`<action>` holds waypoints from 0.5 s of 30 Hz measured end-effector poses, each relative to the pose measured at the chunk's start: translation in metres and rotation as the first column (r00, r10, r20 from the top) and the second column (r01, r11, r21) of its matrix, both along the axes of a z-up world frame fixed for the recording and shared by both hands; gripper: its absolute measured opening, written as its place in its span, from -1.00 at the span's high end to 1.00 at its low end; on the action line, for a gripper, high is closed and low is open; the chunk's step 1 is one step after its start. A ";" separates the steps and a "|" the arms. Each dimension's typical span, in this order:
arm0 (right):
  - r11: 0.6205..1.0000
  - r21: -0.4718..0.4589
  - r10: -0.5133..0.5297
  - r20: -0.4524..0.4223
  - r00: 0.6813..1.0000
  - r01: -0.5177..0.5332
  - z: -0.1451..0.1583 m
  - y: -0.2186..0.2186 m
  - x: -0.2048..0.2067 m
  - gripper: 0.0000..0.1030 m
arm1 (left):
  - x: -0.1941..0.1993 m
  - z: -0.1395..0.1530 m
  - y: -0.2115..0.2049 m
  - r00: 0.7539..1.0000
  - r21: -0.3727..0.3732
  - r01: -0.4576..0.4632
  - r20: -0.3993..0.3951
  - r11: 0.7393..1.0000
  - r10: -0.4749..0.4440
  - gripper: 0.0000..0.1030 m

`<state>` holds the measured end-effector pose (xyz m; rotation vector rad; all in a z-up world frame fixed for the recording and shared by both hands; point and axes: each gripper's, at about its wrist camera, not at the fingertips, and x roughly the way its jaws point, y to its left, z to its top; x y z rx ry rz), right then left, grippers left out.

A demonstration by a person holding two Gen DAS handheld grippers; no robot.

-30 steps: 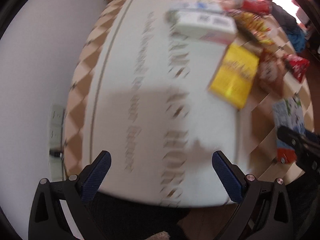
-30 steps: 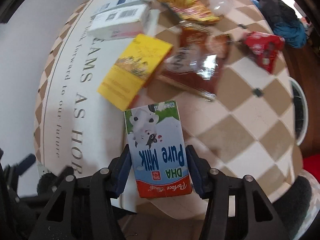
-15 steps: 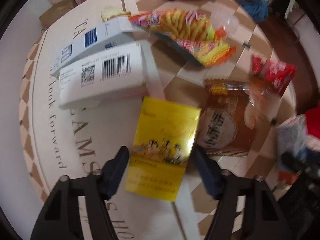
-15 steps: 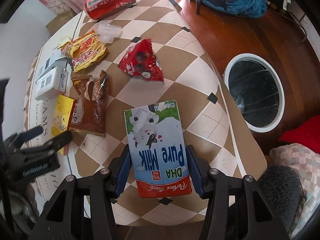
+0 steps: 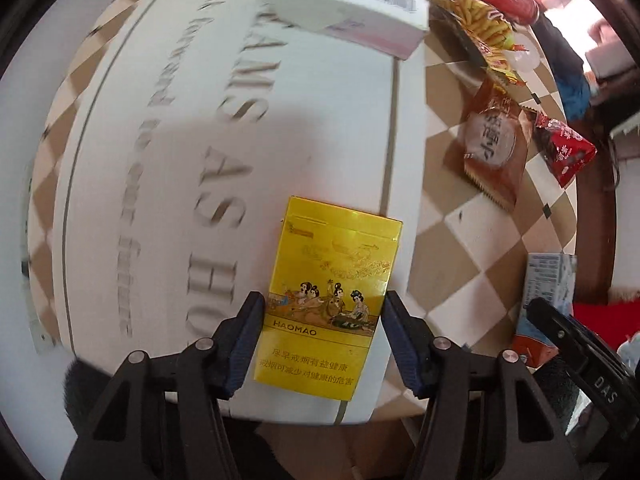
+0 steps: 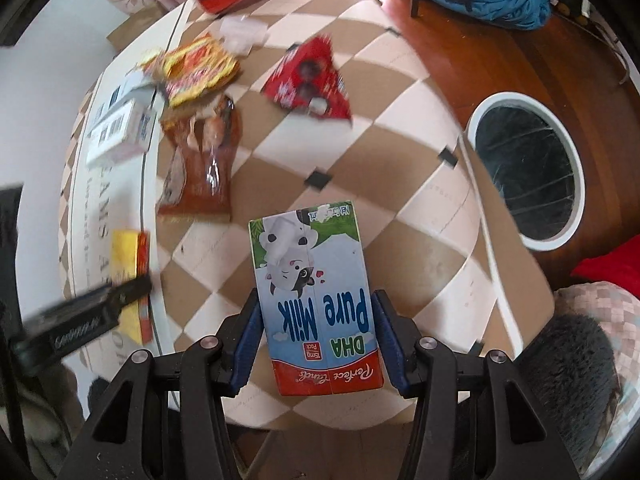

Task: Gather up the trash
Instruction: 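Grasp the milk carton with the right tool while the left tool grasps the yellow cigarette pack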

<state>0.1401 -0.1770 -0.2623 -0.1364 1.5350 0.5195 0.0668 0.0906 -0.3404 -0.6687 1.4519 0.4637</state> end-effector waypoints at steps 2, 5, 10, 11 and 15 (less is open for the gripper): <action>1.000 -0.001 0.018 -0.009 1.000 -0.018 -0.002 0.000 -0.009 -0.07 | -0.013 0.001 -0.005 1.000 0.024 0.008 0.000 1.000 -0.008 -0.10; 0.999 -0.005 0.050 -0.025 0.998 -0.050 -0.006 0.002 -0.020 -0.08 | -0.020 0.003 -0.016 0.997 0.100 0.077 -0.023 0.992 -0.075 -0.12; 0.998 -0.012 0.057 -0.049 0.997 -0.058 -0.011 0.007 -0.027 -0.12 | -0.035 0.013 -0.035 0.986 0.190 0.164 -0.050 0.968 -0.157 -0.12; 0.998 -0.013 0.059 -0.051 0.997 -0.060 -0.012 0.008 -0.028 -0.14 | -0.041 0.015 -0.036 0.987 0.191 0.162 -0.047 0.968 -0.156 -0.12; 0.997 -0.027 0.073 -0.041 0.996 -0.074 -0.012 0.013 -0.030 -0.15 | -0.053 0.014 -0.042 0.987 0.200 0.161 -0.027 0.967 -0.159 -0.07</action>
